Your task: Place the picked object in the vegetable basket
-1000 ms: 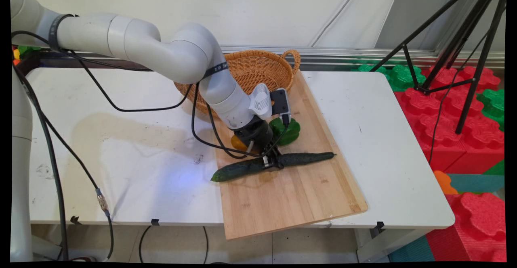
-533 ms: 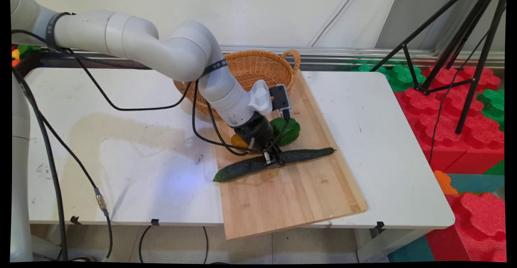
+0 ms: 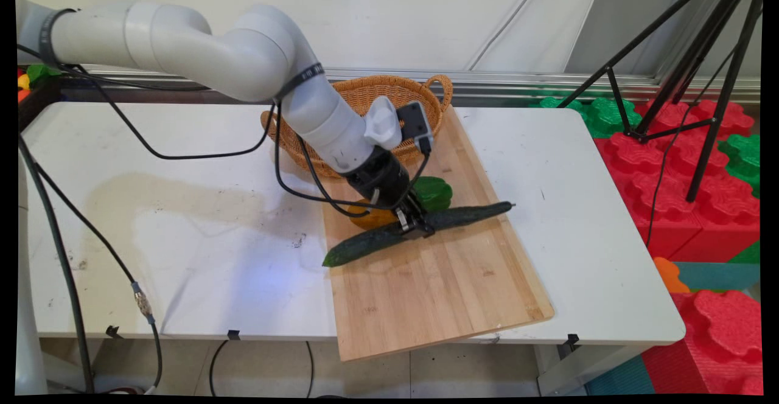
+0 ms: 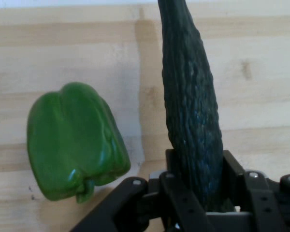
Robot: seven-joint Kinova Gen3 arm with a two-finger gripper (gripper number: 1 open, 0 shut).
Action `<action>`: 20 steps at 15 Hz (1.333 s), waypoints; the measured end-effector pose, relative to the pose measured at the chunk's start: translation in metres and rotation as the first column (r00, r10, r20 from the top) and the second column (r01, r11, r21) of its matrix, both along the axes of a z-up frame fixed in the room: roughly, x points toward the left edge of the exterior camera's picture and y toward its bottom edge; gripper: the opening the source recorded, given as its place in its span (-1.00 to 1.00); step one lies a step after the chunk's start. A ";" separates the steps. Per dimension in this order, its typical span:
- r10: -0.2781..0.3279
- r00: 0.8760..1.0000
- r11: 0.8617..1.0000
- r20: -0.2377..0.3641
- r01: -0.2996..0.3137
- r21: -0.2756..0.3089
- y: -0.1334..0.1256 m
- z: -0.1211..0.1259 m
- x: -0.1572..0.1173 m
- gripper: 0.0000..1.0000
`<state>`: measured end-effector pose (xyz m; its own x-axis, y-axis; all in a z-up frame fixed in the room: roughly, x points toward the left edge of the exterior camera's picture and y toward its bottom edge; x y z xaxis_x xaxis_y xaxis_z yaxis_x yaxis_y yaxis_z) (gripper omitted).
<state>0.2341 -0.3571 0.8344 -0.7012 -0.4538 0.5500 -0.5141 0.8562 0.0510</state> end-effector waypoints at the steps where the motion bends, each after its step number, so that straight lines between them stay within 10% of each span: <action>1: 0.000 1.000 1.000 -0.010 0.000 -0.007 0.001 0.006 0.003 -1.00; 20: 0.006 0.994 0.981 -0.111 -0.027 -0.193 0.002 0.109 0.103 -1.00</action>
<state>0.3376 -0.3551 0.9438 -0.6255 -0.3420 0.7013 -0.5286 0.8469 -0.0585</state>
